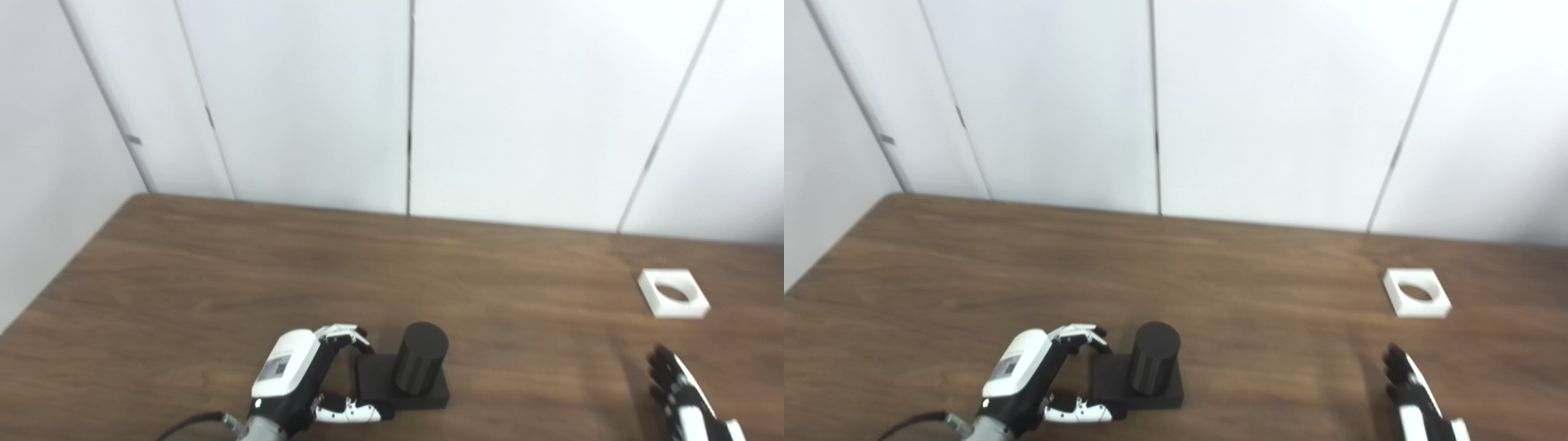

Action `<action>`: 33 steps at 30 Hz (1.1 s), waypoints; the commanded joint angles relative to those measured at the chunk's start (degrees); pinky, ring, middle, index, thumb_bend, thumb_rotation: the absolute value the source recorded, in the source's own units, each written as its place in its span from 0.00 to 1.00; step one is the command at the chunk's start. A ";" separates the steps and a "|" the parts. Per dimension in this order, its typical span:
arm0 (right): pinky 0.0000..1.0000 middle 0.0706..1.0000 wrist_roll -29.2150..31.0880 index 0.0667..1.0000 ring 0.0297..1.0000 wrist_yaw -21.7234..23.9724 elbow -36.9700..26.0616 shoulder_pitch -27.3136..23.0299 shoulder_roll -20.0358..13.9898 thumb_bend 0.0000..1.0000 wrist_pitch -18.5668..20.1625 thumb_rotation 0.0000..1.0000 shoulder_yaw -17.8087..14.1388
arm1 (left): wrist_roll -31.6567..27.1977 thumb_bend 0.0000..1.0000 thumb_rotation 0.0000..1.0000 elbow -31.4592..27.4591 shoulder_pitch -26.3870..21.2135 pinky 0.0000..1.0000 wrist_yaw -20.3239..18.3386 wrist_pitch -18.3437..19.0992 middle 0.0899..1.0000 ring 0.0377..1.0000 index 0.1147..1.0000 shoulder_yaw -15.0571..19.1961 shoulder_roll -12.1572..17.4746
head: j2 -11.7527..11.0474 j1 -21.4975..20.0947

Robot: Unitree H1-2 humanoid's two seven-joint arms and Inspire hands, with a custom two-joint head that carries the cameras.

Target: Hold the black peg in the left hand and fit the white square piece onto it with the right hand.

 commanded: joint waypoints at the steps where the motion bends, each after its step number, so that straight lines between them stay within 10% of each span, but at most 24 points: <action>1: 0.95 0.90 -0.23 0.89 0.93 -0.08 -2.16 -0.32 1.49 0.57 0.40 1.00 0.16 | -1.70 0.50 0.05 0.74 1.19 0.67 -3.41 -3.39 0.76 0.79 0.42 -2.18 0.66 | 0.62 -0.48; 9: 0.94 0.88 -0.52 0.88 0.92 -0.30 -3.28 -0.40 1.83 0.60 2.16 1.00 0.26 | -0.05 0.50 0.05 1.10 3.60 0.69 -5.12 -5.58 0.76 0.80 0.42 -5.51 0.56 | 1.84 -1.60; 15: 0.95 0.88 -0.16 0.88 0.92 -0.26 -3.70 -0.19 1.68 0.61 2.85 1.00 0.02 | 7.40 0.50 0.06 3.88 3.93 0.92 -2.97 -6.47 0.76 0.84 0.42 -7.84 -0.09 | 2.39 -2.24; 33: 0.96 0.88 1.07 0.89 0.92 0.46 -3.50 -0.29 0.69 0.60 2.36 1.00 -0.64 | 16.48 0.50 0.06 6.53 3.69 0.89 0.54 -6.36 0.76 0.84 0.42 -6.82 -0.87 | 2.63 -2.55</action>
